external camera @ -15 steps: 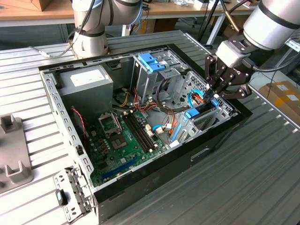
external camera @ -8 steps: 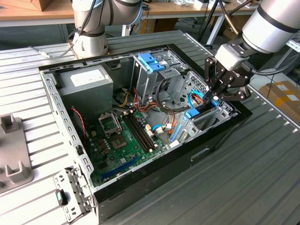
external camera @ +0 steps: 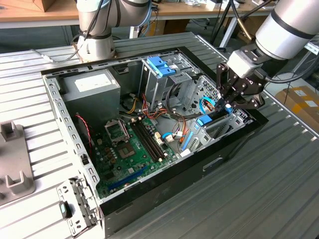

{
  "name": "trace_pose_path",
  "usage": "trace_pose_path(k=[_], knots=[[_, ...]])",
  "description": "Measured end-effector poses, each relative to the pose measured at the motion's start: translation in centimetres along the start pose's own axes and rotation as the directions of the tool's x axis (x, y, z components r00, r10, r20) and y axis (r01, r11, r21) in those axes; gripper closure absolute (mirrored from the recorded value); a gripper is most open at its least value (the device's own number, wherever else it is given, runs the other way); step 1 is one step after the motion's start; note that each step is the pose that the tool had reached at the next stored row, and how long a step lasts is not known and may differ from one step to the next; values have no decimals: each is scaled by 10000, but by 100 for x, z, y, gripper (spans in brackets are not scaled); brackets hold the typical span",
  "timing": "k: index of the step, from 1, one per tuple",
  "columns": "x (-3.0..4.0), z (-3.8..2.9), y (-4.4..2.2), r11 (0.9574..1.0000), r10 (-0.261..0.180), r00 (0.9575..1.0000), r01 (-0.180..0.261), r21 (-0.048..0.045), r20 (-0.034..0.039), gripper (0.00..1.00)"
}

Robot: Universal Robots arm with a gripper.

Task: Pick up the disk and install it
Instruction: 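Insert the second disk wire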

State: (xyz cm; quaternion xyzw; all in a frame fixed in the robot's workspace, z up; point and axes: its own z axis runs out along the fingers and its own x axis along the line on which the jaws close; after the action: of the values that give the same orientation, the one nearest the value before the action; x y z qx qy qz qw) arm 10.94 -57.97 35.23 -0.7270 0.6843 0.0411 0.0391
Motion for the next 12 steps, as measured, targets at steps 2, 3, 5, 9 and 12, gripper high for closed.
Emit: trace_pose_path(k=[2, 3, 5, 9, 12], knots=[[3, 22, 0, 10000, 0, 10000, 0, 0, 0, 84], [4, 32, 0, 10000, 0, 10000, 0, 0, 0, 84], [6, 56, 0, 10000, 0, 10000, 0, 0, 0, 84], [9, 78, 0, 10000, 0, 10000, 0, 0, -4, 84], [11, 90, 0, 10000, 0, 10000, 0, -1, -3, 84]])
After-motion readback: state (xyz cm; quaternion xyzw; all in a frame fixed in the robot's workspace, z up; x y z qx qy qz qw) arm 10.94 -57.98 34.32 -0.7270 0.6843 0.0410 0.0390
